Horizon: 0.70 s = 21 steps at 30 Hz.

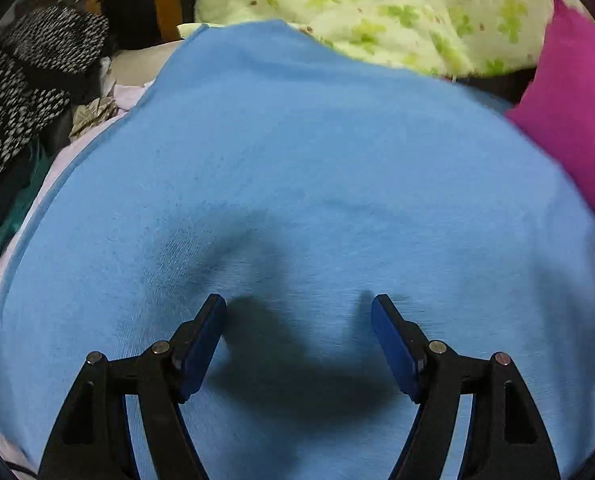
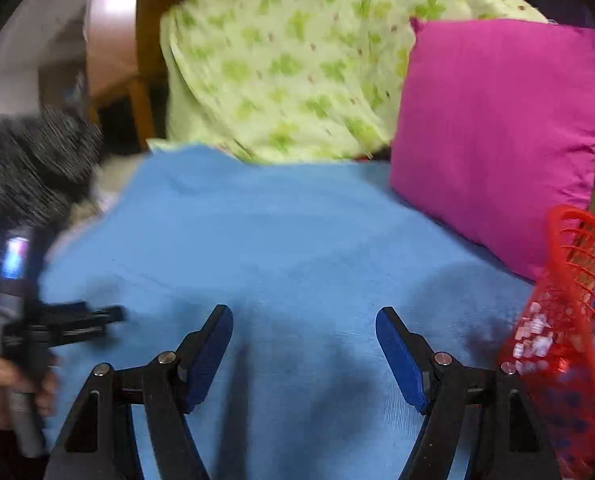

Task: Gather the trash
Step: 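Move both tools back from the basket over the blue blanket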

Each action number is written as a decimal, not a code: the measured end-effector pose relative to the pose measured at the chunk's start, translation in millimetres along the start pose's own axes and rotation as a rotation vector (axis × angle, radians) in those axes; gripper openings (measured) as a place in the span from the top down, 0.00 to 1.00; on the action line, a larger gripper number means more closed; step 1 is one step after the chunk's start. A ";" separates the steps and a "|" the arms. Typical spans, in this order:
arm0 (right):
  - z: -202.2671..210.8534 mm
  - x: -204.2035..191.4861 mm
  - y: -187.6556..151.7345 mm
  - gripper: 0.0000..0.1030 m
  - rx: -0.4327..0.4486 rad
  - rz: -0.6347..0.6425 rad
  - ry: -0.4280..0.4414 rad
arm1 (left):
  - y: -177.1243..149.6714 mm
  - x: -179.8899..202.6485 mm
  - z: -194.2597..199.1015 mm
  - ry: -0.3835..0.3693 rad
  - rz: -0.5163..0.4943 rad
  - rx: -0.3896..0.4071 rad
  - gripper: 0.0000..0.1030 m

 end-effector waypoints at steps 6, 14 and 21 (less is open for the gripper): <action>-49.0 18.4 -7.9 0.25 -0.027 -0.027 -0.081 | -0.5 -10.0 -0.8 0.059 0.017 0.043 0.00; -75.5 35.5 -16.1 0.25 -0.103 -0.108 0.015 | -6.7 -8.5 -0.9 0.085 0.034 0.059 0.00; -85.1 36.4 -17.3 0.18 -0.136 -0.121 0.037 | -6.6 -14.1 -4.3 0.053 0.057 0.057 0.00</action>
Point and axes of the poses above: each gripper's, at about its wrist camera, not at the fingertips, and z roughly against the way its jaws point, x to its right, y to its top, the point moved 2 cm from there along -z, roughly the way its jaws point, and after that the axes turned 3 degrees about y, right-handed, at the moved point
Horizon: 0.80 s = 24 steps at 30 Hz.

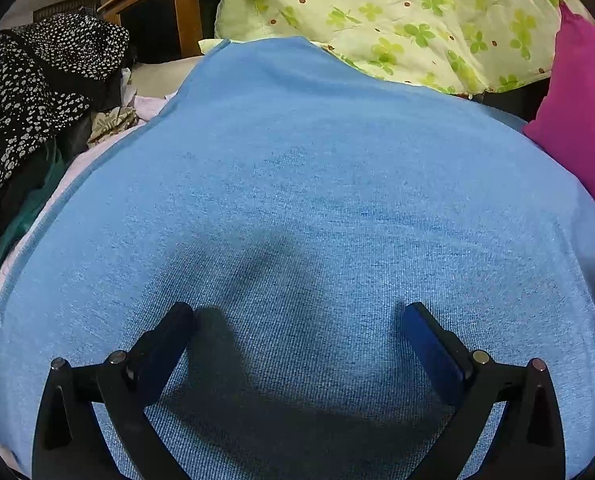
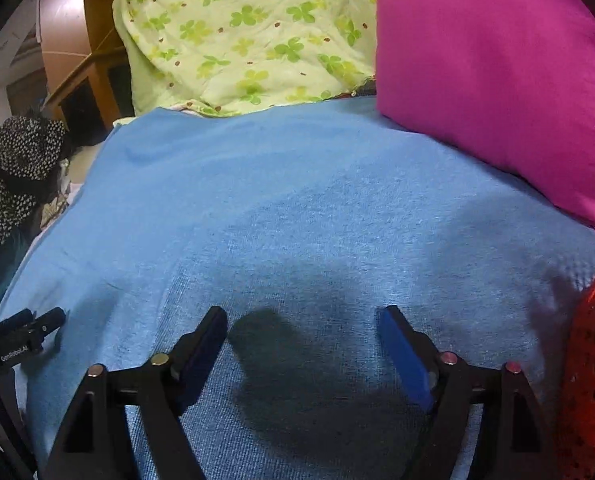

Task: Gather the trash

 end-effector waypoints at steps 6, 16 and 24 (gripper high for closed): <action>-5.3 -8.3 1.2 0.13 -0.023 0.042 -0.028 | -0.5 0.1 0.1 -0.002 0.002 0.000 0.00; -7.9 -12.2 1.7 0.08 -0.036 0.063 -0.033 | -0.7 -0.3 0.1 -0.002 0.002 0.000 0.00; -14.0 -19.3 4.7 0.02 -0.070 0.079 -0.060 | -0.5 -0.4 0.2 -0.002 0.002 0.001 0.00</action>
Point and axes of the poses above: each gripper's, at about its wrist camera, not at the fingertips, and z roughly against the way its jaws point, x to its right, y to its top, the point moved 2 cm from there along -z, roughly the way its jaws point, and after that the axes turned 3 degrees about y, right-handed, at the moved point
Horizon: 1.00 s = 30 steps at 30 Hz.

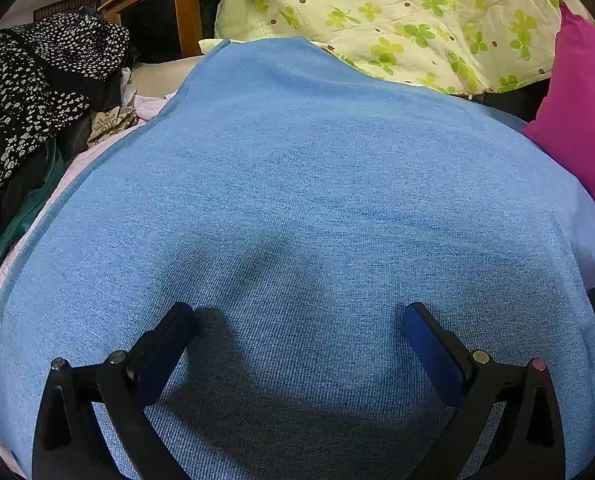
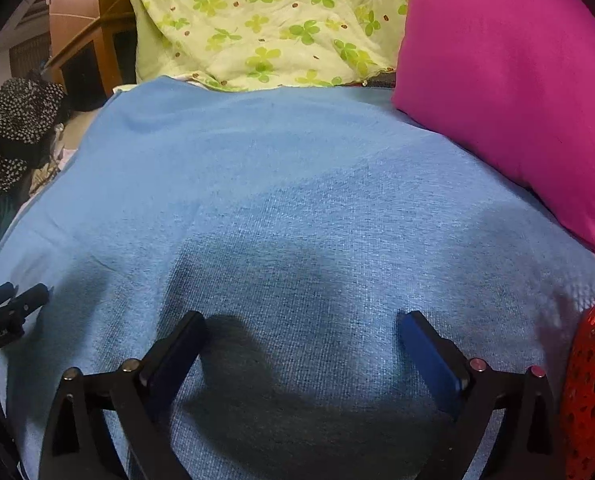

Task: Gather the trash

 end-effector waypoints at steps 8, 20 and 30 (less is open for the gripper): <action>-6.1 -3.3 5.1 0.00 -0.023 -0.019 -0.032 | 0.2 0.4 0.3 0.000 0.000 0.000 0.00; -10.8 -4.5 8.9 0.00 -0.027 -0.030 -0.048 | 0.2 0.0 0.3 0.000 -0.001 0.001 0.00; -12.7 -5.0 9.0 0.00 -0.028 -0.035 -0.052 | 0.1 -0.5 0.1 0.000 -0.001 0.002 0.00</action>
Point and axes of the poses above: each gripper's, at about its wrist camera, not at the fingertips, and z roughly against the way its jaws point, x to its right, y to its top, the point moved 2 cm from there along -z, roughly the way its jaws point, and after that the axes turned 3 degrees about y, right-handed, at the moved point
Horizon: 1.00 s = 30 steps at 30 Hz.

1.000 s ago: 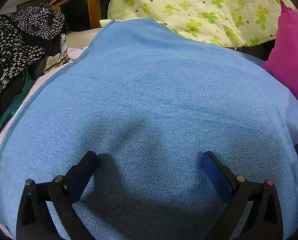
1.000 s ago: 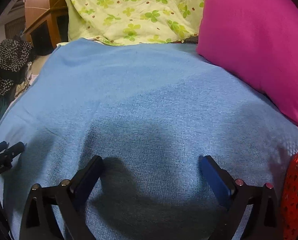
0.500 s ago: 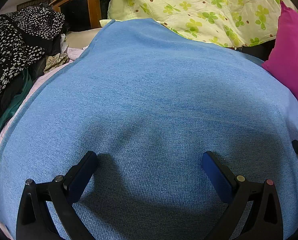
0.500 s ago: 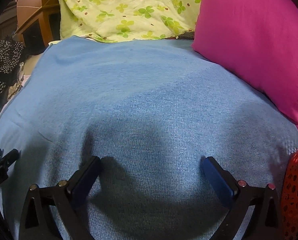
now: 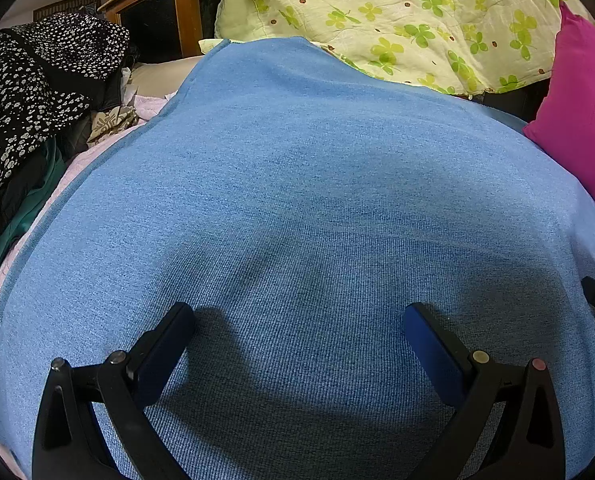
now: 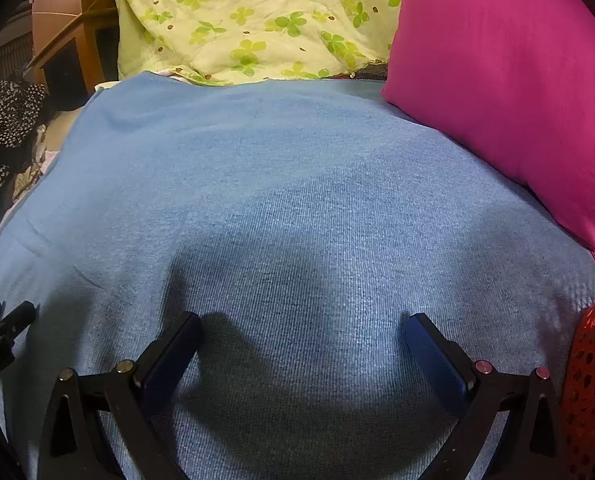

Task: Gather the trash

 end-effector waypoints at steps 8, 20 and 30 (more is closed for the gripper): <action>2.5 3.8 -1.0 0.00 0.012 -0.016 0.022 | 0.2 -0.1 0.1 0.000 0.000 0.000 0.00; 3.5 2.4 -2.6 0.00 0.014 -0.007 0.011 | 0.2 0.2 0.1 0.000 0.000 0.000 0.00; 4.0 1.7 -2.5 0.00 0.013 -0.006 0.010 | 0.1 0.3 0.1 0.000 0.000 0.001 0.00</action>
Point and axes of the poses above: each gripper's, at about its wrist camera, not at the fingertips, and z roughly against the way its jaws point, x to its right, y to its top, the point moved 2 cm from there along -z, roughly the way its jaws point, and after that the axes turned 3 degrees about y, right-handed, at the moved point
